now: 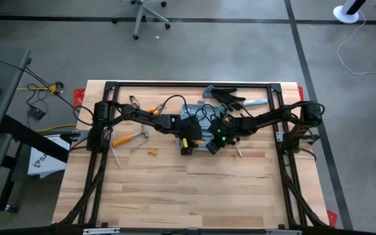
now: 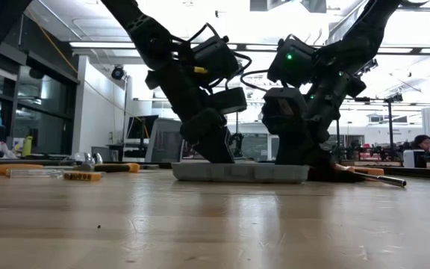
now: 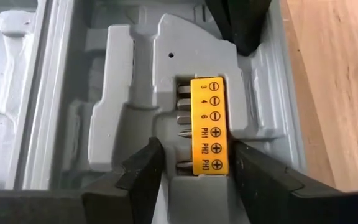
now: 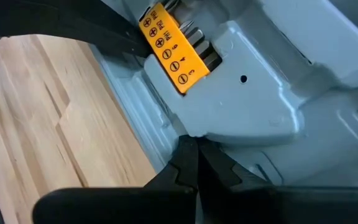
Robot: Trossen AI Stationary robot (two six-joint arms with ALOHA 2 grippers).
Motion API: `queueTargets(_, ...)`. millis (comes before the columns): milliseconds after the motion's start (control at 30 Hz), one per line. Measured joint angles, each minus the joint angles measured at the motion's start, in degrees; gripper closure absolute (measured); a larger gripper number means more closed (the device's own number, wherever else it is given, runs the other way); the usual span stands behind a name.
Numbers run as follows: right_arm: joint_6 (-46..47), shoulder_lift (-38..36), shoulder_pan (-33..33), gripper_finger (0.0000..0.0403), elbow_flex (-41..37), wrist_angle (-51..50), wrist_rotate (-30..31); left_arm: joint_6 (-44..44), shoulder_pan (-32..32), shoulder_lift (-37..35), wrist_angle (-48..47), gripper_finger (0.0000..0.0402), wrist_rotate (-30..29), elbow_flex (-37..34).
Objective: Prefit tool cases
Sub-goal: Remove the yellow screwdriver bits from the gray toolbox
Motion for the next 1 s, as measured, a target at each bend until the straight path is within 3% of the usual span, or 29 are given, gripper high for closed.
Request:
queueTargets(367,2.40,0.00,0.00,0.0403,0.24,0.78,-0.40,1.24,-1.31,1.47,1.42,0.0264,-2.04,-0.04)
queueTargets(567,-1.82,0.22,0.04,0.0403,5.41,-6.60,0.84,2.78,-1.83,1.47,1.41,0.0267,-2.38,-0.05)
queueTargets(733,-5.59,0.42,0.11,0.0403,9.20,-12.82,3.48,3.19,-1.96,1.47,1.38,0.0302,-2.37,-0.07)
queueTargets(1000,-5.53,0.41,0.50,0.0403,9.95,-14.18,4.23,0.53,-2.00,2.53,1.57,0.0348,-2.06,0.01)
